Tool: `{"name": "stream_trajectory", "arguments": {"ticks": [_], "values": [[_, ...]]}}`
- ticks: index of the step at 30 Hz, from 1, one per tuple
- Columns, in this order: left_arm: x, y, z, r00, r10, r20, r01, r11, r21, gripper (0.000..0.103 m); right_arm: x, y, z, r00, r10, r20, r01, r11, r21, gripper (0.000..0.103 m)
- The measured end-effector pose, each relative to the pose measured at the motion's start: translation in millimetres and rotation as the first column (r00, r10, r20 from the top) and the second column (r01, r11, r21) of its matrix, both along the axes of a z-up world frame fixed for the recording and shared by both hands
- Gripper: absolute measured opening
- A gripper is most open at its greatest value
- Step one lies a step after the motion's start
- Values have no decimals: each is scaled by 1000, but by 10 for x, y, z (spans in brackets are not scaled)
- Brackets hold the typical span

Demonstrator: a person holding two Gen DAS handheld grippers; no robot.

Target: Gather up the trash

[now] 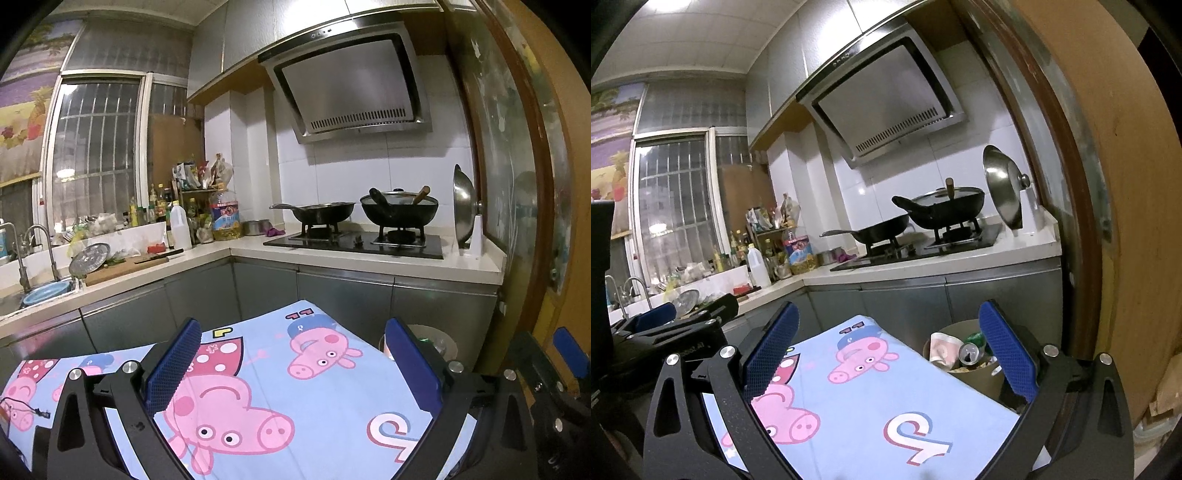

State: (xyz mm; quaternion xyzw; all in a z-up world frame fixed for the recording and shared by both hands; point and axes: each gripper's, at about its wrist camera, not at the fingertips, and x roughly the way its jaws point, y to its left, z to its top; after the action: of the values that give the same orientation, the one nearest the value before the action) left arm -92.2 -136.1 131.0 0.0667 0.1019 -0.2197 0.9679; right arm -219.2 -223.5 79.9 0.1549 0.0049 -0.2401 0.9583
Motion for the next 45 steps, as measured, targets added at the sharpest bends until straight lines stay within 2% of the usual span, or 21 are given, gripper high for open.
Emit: {"name": "stream_trajectory", "arguments": {"ticks": [14, 32, 38, 45], "values": [[-75, -15, 66, 999, 17, 36, -17, 1000, -1, 99, -2, 1, 11, 1000, 1, 0, -1, 1000, 1, 97], [-76, -5, 61, 999, 16, 36, -16, 1000, -1, 99, -10, 48, 9, 1000, 4, -6, -4, 1000, 11, 97], [-70, -2, 47, 1000, -6, 18, 6, 1000, 2, 99, -5, 48, 8, 1000, 4, -8, -4, 1000, 13, 97], [27, -18, -2, 999, -19, -50, 20, 1000, 24, 99, 20, 55, -88, 1000, 5, -16, -4, 1000, 31, 97]]}}
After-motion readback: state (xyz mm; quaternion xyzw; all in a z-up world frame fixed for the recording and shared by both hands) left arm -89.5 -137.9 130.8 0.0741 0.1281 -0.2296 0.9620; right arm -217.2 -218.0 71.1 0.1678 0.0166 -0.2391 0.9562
